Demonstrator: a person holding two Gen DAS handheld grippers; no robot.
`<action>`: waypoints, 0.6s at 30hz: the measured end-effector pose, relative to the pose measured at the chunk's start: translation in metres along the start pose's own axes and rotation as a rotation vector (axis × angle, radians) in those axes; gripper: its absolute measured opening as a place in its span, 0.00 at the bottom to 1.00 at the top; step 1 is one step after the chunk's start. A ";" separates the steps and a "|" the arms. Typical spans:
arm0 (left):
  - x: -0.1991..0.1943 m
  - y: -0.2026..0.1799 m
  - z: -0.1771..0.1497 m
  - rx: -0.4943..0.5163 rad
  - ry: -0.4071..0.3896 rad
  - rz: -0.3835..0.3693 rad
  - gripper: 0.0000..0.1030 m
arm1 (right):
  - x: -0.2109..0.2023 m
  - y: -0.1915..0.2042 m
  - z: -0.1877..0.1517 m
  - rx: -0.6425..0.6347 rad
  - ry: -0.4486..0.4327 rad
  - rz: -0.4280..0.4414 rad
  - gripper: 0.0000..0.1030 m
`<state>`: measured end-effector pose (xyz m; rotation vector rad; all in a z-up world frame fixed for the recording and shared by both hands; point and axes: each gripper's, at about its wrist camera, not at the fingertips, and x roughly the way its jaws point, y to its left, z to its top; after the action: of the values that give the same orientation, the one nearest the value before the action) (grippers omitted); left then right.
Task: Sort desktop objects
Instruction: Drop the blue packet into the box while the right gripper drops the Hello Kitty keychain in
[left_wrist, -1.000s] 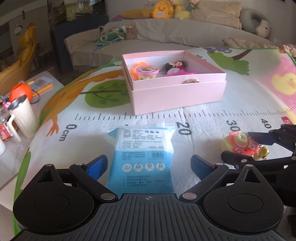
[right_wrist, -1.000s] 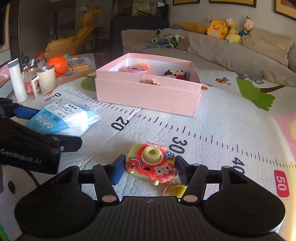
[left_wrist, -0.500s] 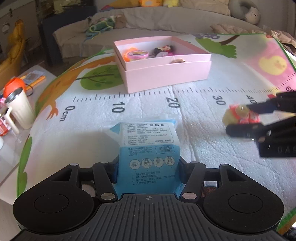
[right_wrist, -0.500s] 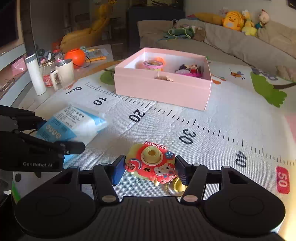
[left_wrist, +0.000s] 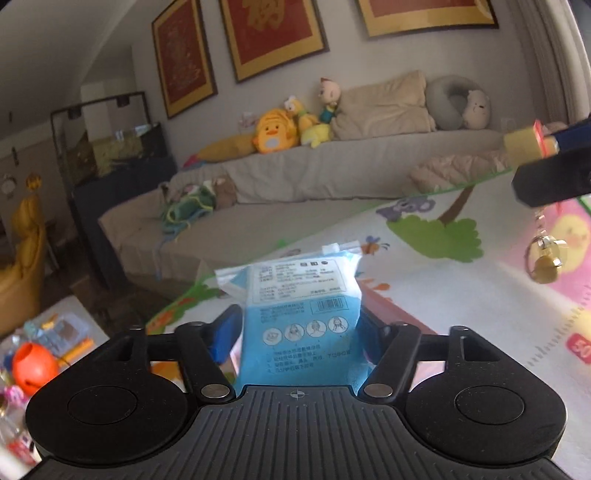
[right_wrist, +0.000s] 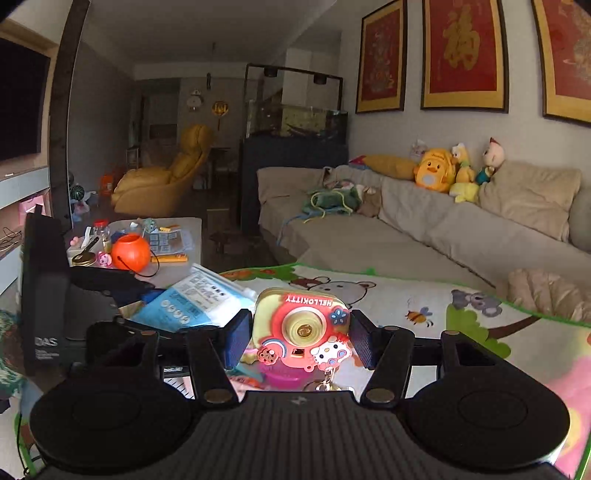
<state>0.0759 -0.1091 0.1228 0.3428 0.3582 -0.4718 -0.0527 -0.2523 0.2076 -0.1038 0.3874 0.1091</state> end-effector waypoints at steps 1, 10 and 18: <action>0.013 0.001 -0.001 0.001 0.029 0.015 0.80 | 0.008 -0.002 0.004 0.006 0.002 -0.009 0.56; -0.008 0.026 -0.082 -0.182 0.209 0.013 0.94 | 0.082 -0.025 0.004 0.092 0.106 -0.031 0.56; -0.032 0.033 -0.108 -0.255 0.260 -0.025 0.97 | 0.169 -0.006 0.021 0.226 0.210 0.096 0.56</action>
<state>0.0385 -0.0263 0.0484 0.1513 0.6688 -0.4005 0.1113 -0.2413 0.1625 0.1272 0.6120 0.1486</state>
